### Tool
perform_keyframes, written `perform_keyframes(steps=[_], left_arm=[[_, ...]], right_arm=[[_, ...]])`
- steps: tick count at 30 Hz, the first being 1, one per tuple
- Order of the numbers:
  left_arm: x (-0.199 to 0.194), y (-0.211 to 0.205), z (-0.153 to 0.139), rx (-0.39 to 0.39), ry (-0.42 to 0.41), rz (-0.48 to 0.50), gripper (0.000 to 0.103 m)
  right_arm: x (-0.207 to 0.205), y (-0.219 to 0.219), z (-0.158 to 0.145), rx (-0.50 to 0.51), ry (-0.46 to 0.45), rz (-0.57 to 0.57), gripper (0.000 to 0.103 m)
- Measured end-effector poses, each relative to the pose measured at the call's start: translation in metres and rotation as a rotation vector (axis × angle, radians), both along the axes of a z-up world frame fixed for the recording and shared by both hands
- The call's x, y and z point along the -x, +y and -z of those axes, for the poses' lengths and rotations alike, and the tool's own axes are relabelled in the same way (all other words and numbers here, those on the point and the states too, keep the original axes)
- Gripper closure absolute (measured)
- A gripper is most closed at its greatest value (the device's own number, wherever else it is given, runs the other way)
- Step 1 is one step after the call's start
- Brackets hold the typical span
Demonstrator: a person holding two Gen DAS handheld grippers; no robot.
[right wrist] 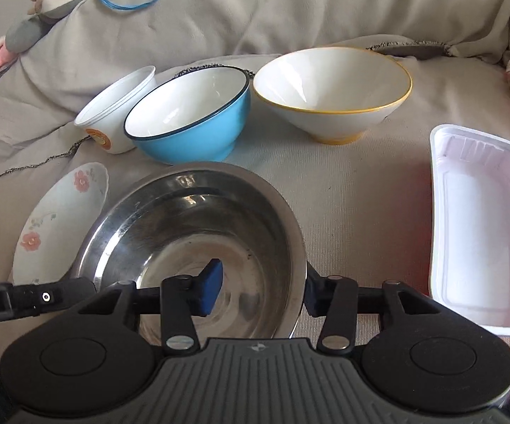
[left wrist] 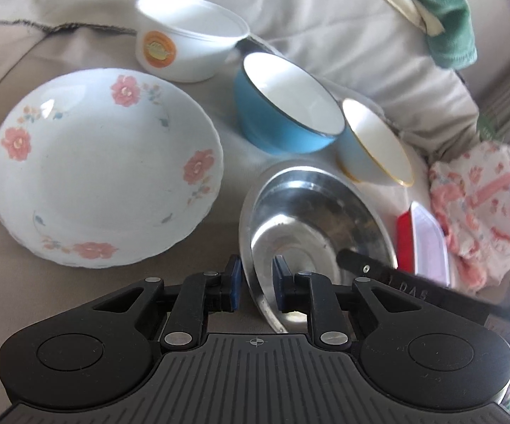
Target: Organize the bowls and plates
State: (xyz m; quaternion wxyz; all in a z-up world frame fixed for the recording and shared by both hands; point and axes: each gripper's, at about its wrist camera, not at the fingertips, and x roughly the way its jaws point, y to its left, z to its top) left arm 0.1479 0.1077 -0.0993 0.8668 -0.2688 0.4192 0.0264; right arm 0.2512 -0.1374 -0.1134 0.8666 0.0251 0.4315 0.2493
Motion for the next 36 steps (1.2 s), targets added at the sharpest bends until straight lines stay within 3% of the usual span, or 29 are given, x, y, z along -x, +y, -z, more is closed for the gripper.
perform_keyframes(steps=[5, 9, 13, 18, 24, 30, 36], left_arm=[[0.009, -0.018, -0.004, -0.085, 0.071, 0.050, 0.082], [0.006, -0.015, 0.005, -0.078, 0.070, 0.039, 0.083], [-0.001, -0.018, 0.007, -0.123, 0.047, 0.039, 0.083], [0.003, -0.022, -0.001, -0.187, 0.052, 0.054, 0.083], [0.014, -0.011, -0.027, -0.239, -0.016, -0.002, 0.083], [0.023, 0.035, -0.050, -0.245, -0.085, -0.090, 0.083], [0.024, 0.100, -0.040, -0.247, -0.075, -0.213, 0.083]], right_arm=[[0.010, -0.012, 0.001, -0.008, 0.042, -0.035, 0.062], [0.020, -0.023, 0.004, -0.015, 0.077, -0.073, 0.062], [0.012, -0.015, 0.005, 0.014, 0.041, -0.027, 0.062], [0.008, -0.010, 0.003, -0.003, 0.072, -0.043, 0.062], [0.020, 0.003, -0.017, -0.015, 0.034, -0.074, 0.062], [0.018, 0.042, -0.054, -0.065, -0.035, -0.129, 0.062], [0.005, 0.125, -0.049, -0.028, -0.044, -0.243, 0.062]])
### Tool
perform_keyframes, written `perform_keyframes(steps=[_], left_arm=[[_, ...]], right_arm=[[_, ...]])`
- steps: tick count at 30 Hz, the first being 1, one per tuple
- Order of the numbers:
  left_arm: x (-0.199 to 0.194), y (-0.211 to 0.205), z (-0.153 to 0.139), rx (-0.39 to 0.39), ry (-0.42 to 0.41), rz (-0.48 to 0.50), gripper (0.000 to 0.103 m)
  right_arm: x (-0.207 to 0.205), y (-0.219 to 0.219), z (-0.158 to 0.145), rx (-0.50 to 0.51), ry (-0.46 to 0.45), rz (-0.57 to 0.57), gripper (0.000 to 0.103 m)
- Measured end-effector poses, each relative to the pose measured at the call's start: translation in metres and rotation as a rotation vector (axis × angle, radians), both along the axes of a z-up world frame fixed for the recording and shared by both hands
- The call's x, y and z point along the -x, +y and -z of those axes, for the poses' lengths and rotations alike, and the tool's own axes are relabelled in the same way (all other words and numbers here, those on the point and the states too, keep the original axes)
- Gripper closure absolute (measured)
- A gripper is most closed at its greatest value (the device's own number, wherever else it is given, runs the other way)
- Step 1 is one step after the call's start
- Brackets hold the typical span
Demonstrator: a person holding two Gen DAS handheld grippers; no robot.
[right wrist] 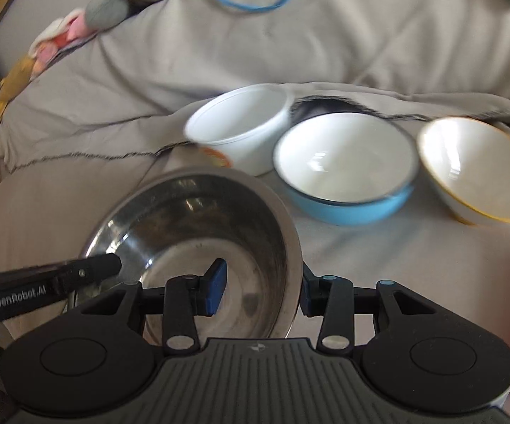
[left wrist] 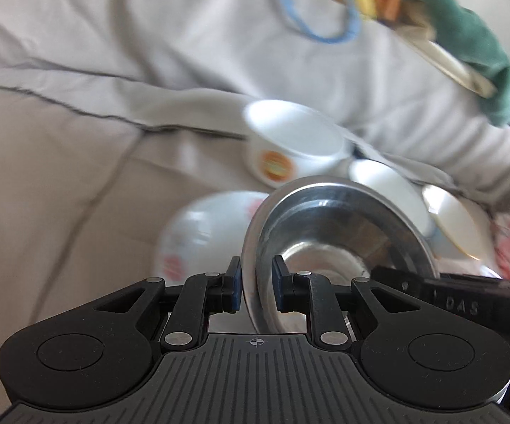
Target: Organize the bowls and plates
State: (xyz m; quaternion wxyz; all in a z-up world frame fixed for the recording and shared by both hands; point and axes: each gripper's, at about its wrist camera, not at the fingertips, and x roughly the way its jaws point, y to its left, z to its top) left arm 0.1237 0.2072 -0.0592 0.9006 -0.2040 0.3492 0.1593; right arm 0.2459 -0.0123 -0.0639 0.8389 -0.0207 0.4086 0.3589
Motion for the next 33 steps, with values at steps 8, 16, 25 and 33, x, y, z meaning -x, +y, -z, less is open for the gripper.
perform_keyframes(steps=[8, 16, 25, 33], left_arm=[[-0.007, 0.045, 0.038, 0.038, 0.058, -0.055, 0.083], [0.003, 0.058, 0.029, -0.043, 0.030, -0.088, 0.067], [-0.021, 0.068, 0.056, 0.164, 0.123, -0.065, 0.080], [-0.029, 0.034, 0.050, 0.133, 0.193, -0.056, 0.064]], right_arm=[[-0.004, 0.061, 0.026, 0.054, -0.034, -0.085, 0.062], [0.002, 0.063, 0.030, 0.064, -0.136, -0.117, 0.062], [-0.022, 0.047, 0.052, 0.013, 0.048, -0.043, 0.056], [-0.014, 0.027, 0.053, -0.034, 0.112, -0.136, 0.057]])
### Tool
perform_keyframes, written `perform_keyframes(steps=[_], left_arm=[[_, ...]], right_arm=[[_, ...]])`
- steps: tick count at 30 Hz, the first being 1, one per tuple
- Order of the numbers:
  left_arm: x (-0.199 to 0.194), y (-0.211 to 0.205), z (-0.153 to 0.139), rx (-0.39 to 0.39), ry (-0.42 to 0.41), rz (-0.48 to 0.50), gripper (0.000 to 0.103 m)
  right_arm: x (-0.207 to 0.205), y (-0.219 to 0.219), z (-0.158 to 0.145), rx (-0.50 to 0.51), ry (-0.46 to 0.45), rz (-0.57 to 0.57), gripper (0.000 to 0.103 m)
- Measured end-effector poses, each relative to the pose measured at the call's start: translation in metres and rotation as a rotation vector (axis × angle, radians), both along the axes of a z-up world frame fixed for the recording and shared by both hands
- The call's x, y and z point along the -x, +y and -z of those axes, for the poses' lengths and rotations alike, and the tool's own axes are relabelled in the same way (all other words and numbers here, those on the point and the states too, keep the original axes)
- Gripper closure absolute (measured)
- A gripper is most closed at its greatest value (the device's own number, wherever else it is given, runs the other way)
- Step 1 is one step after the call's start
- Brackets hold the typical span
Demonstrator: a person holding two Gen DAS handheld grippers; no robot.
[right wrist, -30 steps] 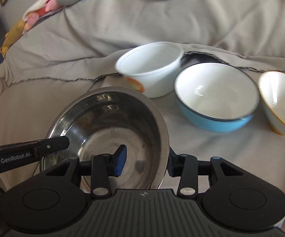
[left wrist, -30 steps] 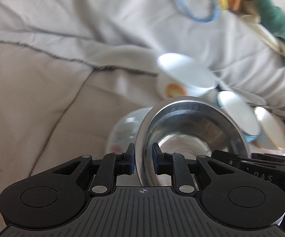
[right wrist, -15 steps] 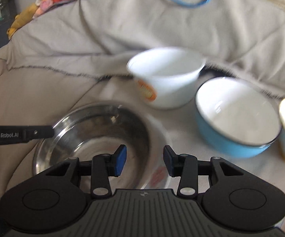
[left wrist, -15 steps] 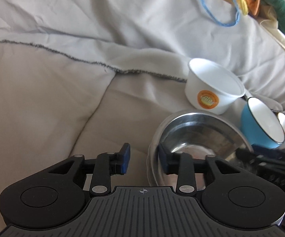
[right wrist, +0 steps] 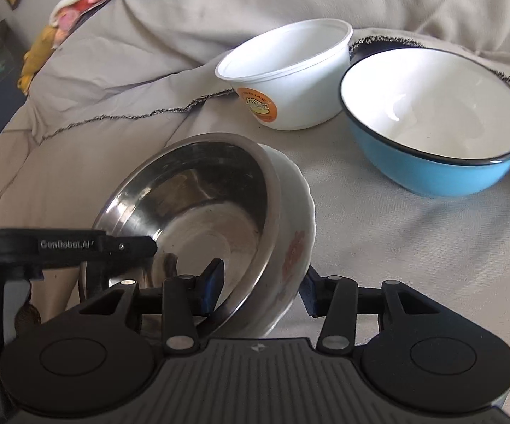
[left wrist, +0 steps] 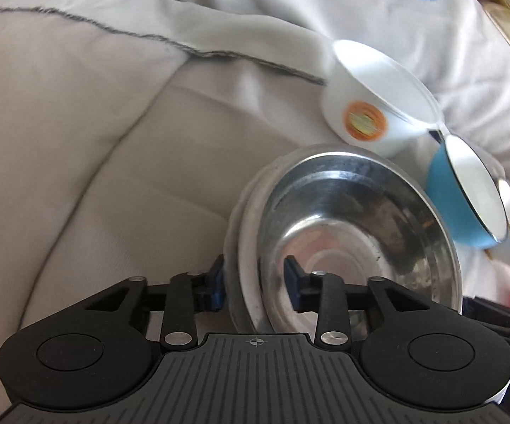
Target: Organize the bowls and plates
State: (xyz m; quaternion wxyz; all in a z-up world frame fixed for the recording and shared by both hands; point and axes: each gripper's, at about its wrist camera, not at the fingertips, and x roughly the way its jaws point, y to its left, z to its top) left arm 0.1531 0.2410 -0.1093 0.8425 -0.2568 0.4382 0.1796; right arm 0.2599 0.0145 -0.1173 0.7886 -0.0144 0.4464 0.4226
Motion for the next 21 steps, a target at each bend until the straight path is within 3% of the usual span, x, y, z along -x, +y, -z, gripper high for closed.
perform_keyframes(steps=[6, 11, 13, 18, 21], left_arm=[[-0.011, -0.035, -0.001, 0.019, 0.018, 0.075, 0.064], [-0.014, -0.049, -0.004, -0.031, 0.025, 0.072, 0.067], [-0.012, -0.049, -0.014, -0.072, -0.004, 0.038, 0.073], [-0.007, -0.065, -0.066, -0.217, -0.138, -0.041, 0.074], [-0.032, -0.089, -0.082, -0.087, -0.217, 0.088, 0.074]], right_arm=[[0.000, -0.046, 0.001, 0.012, 0.001, 0.036, 0.057], [-0.002, -0.065, 0.006, -0.001, 0.015, 0.056, 0.057], [-0.001, -0.068, 0.002, 0.000, -0.007, 0.059, 0.057], [-0.013, -0.112, -0.038, -0.043, -0.124, 0.108, 0.052], [-0.035, -0.158, -0.055, -0.052, -0.178, 0.230, 0.046]])
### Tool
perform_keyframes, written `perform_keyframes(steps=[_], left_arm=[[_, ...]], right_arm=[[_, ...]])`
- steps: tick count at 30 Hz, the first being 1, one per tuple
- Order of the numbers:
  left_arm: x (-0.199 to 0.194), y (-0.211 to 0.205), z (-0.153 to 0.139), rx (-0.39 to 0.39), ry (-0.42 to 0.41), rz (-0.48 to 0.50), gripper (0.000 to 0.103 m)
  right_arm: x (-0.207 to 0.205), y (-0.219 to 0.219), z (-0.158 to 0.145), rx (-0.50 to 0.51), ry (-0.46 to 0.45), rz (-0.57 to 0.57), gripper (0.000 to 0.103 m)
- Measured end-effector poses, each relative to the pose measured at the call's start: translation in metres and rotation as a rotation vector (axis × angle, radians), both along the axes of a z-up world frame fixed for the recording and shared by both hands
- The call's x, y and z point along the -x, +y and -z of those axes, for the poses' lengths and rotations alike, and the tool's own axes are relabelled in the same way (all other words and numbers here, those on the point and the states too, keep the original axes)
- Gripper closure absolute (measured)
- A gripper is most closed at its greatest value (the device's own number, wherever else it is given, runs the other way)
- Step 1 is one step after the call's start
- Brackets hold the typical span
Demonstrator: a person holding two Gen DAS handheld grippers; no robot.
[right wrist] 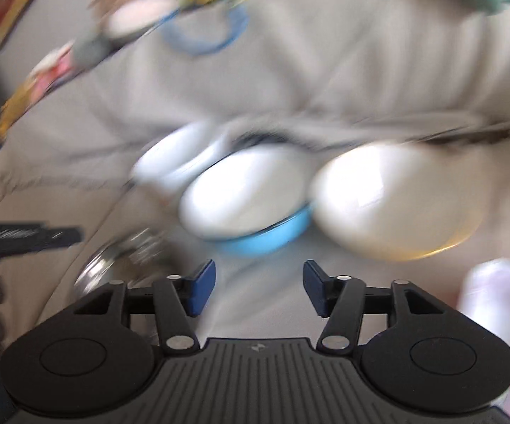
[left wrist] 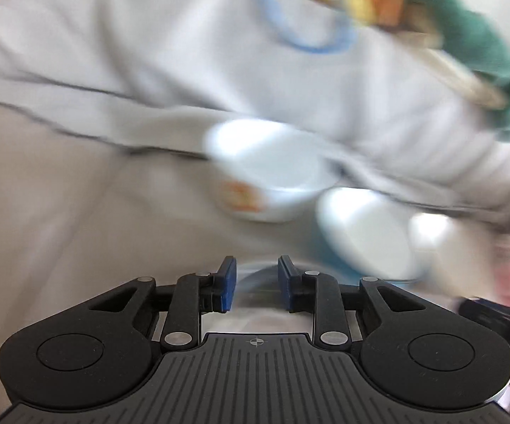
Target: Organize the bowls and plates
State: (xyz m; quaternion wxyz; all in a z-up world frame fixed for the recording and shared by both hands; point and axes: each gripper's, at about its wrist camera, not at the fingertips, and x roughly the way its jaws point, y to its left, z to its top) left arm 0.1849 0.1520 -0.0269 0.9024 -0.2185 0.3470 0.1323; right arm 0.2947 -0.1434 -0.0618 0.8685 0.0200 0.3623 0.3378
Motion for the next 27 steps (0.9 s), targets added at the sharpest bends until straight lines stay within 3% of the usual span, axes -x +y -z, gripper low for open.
perform_keyframes(steps=[4, 7, 11, 14, 17, 21, 27], left_arm=[[-0.053, -0.063, 0.013, 0.149, 0.040, 0.258, 0.074], [-0.085, -0.123, 0.032, 0.170, 0.087, 0.406, 0.074], [-0.115, -0.186, 0.062, 0.197, 0.175, 0.539, 0.074], [-0.127, -0.217, 0.080, 0.148, 0.240, 0.583, 0.076], [-0.134, -0.233, 0.095, 0.137, 0.286, 0.603, 0.084], [-0.146, -0.244, 0.096, 0.114, 0.280, 0.610, 0.088], [-0.163, -0.249, 0.092, 0.142, 0.241, 0.584, 0.085]], right_arm=[[-0.029, -0.061, 0.010, -0.026, 0.116, 0.109, 0.046], [-0.037, -0.103, 0.018, 0.061, 0.078, 0.282, 0.046], [-0.054, -0.149, 0.035, 0.083, 0.154, 0.408, 0.046], [-0.057, -0.166, 0.048, 0.104, 0.184, 0.444, 0.046], [-0.062, -0.173, 0.059, 0.052, 0.252, 0.406, 0.044], [-0.066, -0.175, 0.060, 0.029, 0.234, 0.418, 0.042], [-0.084, -0.183, 0.058, 0.021, 0.195, 0.494, 0.042]])
